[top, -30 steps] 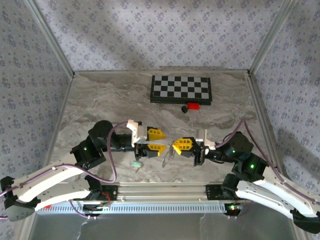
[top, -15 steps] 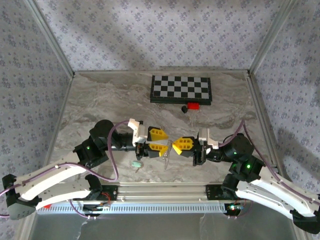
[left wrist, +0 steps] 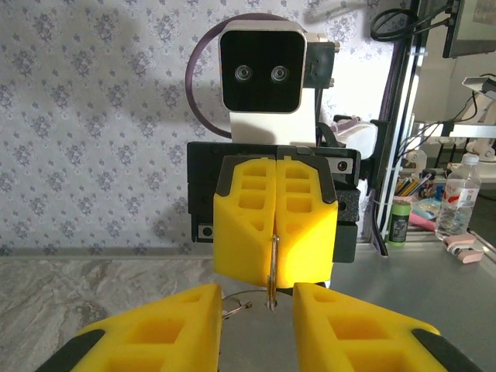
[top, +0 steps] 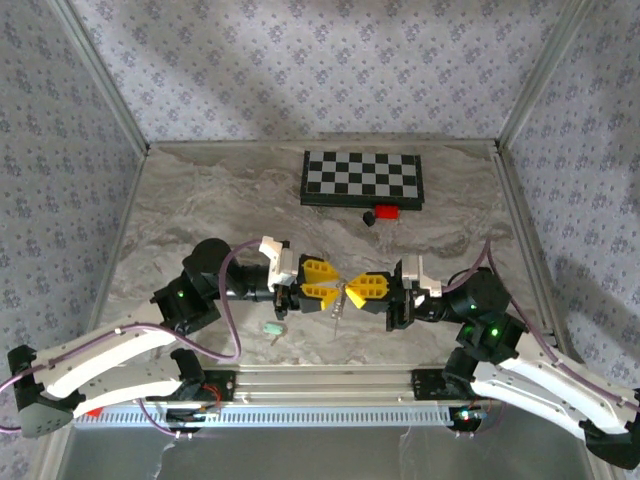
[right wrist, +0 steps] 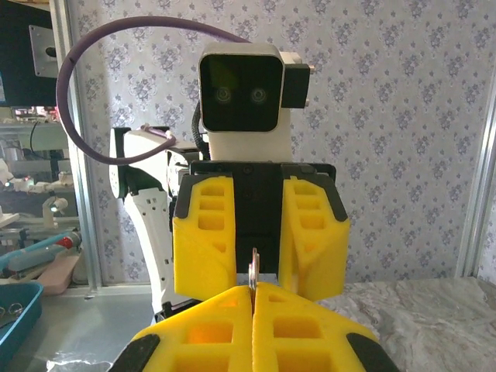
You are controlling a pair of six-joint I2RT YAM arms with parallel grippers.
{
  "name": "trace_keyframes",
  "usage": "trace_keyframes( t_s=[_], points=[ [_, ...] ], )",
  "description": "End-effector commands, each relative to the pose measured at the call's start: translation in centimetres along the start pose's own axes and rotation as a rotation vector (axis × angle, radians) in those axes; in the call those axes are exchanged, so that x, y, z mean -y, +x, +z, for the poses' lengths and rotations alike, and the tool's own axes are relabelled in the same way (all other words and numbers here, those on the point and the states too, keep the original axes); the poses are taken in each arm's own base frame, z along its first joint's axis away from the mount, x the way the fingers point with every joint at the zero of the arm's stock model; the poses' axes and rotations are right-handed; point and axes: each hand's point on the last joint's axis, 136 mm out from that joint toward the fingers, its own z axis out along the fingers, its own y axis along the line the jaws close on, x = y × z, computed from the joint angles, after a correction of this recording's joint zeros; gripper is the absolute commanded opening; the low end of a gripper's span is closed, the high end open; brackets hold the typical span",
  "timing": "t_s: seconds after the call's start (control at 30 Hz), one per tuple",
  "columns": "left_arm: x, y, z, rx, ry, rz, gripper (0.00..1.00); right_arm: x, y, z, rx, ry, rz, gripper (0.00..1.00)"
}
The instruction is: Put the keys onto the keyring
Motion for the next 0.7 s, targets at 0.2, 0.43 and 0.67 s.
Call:
trace_keyframes(
  t_s=[0.2,0.43,0.67],
  points=[
    [0.92,-1.41,0.14,0.048,0.051,0.016,0.20,-0.33,-0.73,0.09,0.040,-0.028,-0.001,0.00],
    [0.94,-1.35,0.23,0.045,0.054,0.016,0.15,-0.32,-0.87,0.10,0.050,-0.032,-0.004,0.00],
    [0.92,-1.34,0.17,0.045,0.051,0.015,0.16,-0.37,-1.28,-0.01,0.070,-0.040,-0.009,0.00]
  ],
)
